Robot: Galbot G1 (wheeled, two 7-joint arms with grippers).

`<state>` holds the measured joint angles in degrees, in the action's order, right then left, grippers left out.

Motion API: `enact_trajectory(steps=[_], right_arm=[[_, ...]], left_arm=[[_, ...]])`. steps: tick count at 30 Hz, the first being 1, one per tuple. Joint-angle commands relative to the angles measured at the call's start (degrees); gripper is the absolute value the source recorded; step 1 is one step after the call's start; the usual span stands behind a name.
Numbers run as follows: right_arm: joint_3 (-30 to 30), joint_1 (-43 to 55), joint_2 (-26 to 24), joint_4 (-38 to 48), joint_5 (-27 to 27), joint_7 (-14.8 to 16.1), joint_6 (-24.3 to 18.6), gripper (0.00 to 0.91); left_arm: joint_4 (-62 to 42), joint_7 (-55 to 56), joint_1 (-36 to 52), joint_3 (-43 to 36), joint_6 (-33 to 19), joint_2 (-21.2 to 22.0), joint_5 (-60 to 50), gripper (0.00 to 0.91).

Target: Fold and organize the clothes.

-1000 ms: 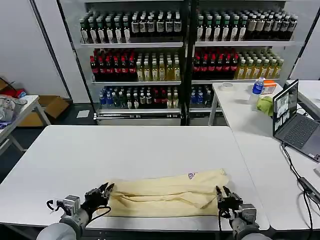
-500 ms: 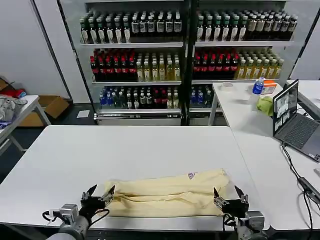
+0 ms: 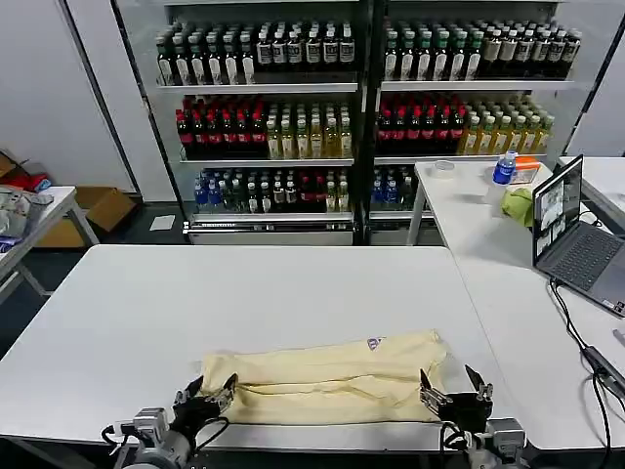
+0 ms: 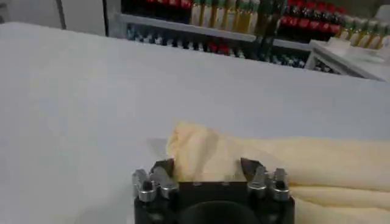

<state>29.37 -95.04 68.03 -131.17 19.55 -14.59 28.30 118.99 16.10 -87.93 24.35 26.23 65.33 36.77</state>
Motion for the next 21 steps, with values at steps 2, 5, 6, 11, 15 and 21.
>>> enact_trajectory(steps=[2,5,6,11,15,21], right_arm=[[0.19,-0.46,0.0,-0.47,-0.03,-0.08,-0.07,0.907],[0.18,-0.39,0.02,-0.44,0.01,-0.2,-0.07,0.907],[0.19,-0.37,0.04,-0.43,0.06,-0.24,-0.07,0.907],[0.42,-0.2,-0.04,-0.55,0.4,-0.44,-0.07,0.907],[0.74,-0.08,-0.25,-0.7,0.76,-0.47,-0.08,0.907],[1.08,0.13,-0.69,-0.71,1.28,-0.47,-0.19,0.907]], left_arm=[[-0.85,0.35,-0.1,-0.22,0.28,1.58,0.97,0.02],[-1.0,0.36,-0.05,-0.04,0.34,1.64,1.59,0.02],[-0.98,0.36,-0.07,0.06,0.34,1.66,1.68,0.01],[-0.42,0.15,-0.39,1.45,0.33,1.47,2.79,0.01],[-0.07,-0.21,-0.55,3.45,0.3,0.36,3.9,0.01],[0.25,-0.72,-0.98,10.49,0.81,-2.84,6.54,0.02]])
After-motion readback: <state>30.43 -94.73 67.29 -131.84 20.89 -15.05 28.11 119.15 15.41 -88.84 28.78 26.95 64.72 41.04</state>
